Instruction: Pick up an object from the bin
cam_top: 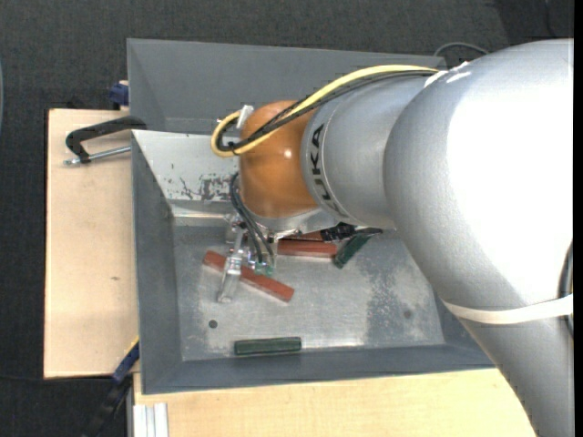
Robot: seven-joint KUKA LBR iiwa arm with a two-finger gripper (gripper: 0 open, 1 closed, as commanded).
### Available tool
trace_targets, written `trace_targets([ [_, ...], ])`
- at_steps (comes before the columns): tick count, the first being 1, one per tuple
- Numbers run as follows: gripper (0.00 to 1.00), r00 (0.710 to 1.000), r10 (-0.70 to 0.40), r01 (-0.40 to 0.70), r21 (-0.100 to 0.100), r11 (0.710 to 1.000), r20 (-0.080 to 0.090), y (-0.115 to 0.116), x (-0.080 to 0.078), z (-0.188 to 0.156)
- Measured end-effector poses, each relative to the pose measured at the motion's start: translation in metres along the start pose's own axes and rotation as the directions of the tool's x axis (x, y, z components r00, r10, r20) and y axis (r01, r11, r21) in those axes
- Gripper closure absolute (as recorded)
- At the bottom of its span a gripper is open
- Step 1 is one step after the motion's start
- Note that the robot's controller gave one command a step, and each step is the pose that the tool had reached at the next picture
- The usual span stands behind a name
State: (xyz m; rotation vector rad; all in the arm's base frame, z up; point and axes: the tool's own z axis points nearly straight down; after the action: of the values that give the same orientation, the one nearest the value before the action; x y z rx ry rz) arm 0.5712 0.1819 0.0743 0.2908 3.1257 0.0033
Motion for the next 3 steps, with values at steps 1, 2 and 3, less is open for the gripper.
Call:
trace_targets([
  [1, 1.00, 0.997, 0.077, -0.077, -0.001, 0.997, 0.000, 0.0110, -0.0005, 0.0034],
  [2, 1.00, 0.996, 0.087, -0.087, 0.000, 0.996, 0.000, 0.0100, -0.0007, 0.0034],
  [3, 1.00, 0.996, 0.093, -0.093, -0.001, 0.996, 0.000, 0.0096, -0.0008, 0.0018],
])
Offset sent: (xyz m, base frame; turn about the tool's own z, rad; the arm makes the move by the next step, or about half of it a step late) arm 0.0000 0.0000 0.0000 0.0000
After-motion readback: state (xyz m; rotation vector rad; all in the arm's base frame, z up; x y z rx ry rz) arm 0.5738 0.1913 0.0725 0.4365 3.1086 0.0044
